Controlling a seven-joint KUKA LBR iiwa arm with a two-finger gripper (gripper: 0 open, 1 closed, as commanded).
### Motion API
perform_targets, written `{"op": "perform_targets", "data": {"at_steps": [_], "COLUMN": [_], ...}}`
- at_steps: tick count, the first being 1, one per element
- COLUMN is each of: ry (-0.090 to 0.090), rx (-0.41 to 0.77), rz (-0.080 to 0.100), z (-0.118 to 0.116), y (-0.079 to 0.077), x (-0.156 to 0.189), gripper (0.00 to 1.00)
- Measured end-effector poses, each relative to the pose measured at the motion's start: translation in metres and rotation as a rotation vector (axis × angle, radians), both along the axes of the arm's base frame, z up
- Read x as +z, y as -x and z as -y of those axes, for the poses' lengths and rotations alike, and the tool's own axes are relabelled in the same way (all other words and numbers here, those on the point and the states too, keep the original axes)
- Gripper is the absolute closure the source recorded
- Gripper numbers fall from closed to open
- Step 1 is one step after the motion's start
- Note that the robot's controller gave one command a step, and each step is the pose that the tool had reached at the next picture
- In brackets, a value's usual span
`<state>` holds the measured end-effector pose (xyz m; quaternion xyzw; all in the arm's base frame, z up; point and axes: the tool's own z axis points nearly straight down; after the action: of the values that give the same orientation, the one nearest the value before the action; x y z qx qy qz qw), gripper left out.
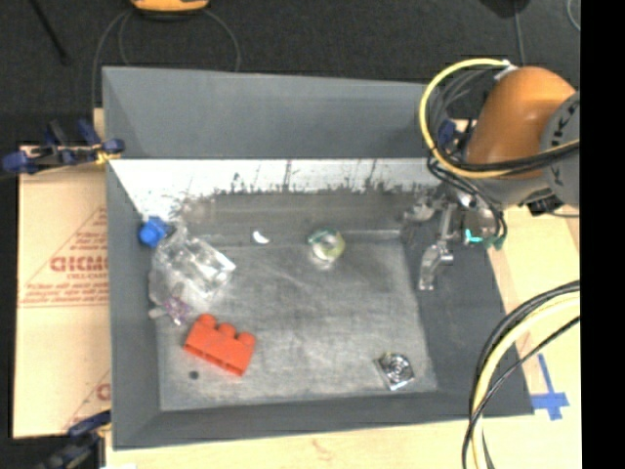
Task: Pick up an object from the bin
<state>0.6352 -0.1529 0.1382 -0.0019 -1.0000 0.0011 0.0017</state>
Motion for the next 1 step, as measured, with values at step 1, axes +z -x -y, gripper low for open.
{"op": "perform_targets", "data": {"at_steps": [1], "ry": [-0.002], "rx": [0.064], "rz": [0.01], "z": [-0.0597], "y": [-0.0201], "x": [-0.0051], "gripper": [0.0]}}
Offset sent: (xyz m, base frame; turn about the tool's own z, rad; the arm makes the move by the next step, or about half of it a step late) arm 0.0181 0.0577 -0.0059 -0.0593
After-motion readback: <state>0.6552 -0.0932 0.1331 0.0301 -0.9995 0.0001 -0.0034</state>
